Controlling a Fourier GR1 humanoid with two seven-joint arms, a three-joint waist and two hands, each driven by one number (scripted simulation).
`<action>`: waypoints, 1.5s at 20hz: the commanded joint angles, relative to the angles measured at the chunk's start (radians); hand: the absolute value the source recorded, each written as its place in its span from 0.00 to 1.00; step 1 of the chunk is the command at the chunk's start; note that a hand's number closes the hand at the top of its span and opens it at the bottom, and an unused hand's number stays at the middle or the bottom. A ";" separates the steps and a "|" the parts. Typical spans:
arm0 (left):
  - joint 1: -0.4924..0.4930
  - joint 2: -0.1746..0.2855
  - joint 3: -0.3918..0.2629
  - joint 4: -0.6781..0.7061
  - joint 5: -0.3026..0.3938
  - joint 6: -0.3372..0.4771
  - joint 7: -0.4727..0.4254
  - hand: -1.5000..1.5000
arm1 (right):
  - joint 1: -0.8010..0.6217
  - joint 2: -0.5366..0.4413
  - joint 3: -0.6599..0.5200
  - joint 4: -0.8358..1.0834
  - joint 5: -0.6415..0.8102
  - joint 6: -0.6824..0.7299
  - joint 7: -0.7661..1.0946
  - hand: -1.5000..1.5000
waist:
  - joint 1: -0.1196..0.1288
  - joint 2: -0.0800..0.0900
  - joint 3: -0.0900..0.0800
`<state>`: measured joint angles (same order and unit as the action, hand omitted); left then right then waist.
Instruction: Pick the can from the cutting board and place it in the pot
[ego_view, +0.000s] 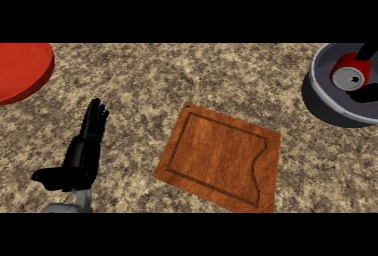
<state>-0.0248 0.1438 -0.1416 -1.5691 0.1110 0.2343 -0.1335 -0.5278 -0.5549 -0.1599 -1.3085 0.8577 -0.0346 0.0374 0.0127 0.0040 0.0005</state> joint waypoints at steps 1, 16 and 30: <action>0.011 -0.022 -0.021 -0.021 -0.049 0.030 0.020 0.50 | -0.046 -0.037 -0.053 0.178 -0.001 -0.044 -0.105 1.00 | -0.003 -0.002 0.000; -0.024 -0.047 -0.025 -0.002 -0.060 0.013 0.003 0.50 | -0.287 -0.115 -0.098 0.946 0.044 -0.076 -0.320 1.00 | 0.030 0.012 0.002; -0.041 -0.045 -0.002 0.009 -0.031 -0.009 0.018 0.50 | -0.353 -0.121 -0.402 1.062 -0.262 0.028 -0.571 0.00 | 0.022 0.014 0.008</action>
<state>-0.0582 0.1033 -0.1485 -1.5562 0.0725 0.2235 -0.1242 -0.8635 -0.6846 -0.4333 -0.2480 0.7316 -0.0246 -0.4399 0.0438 0.0196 0.0062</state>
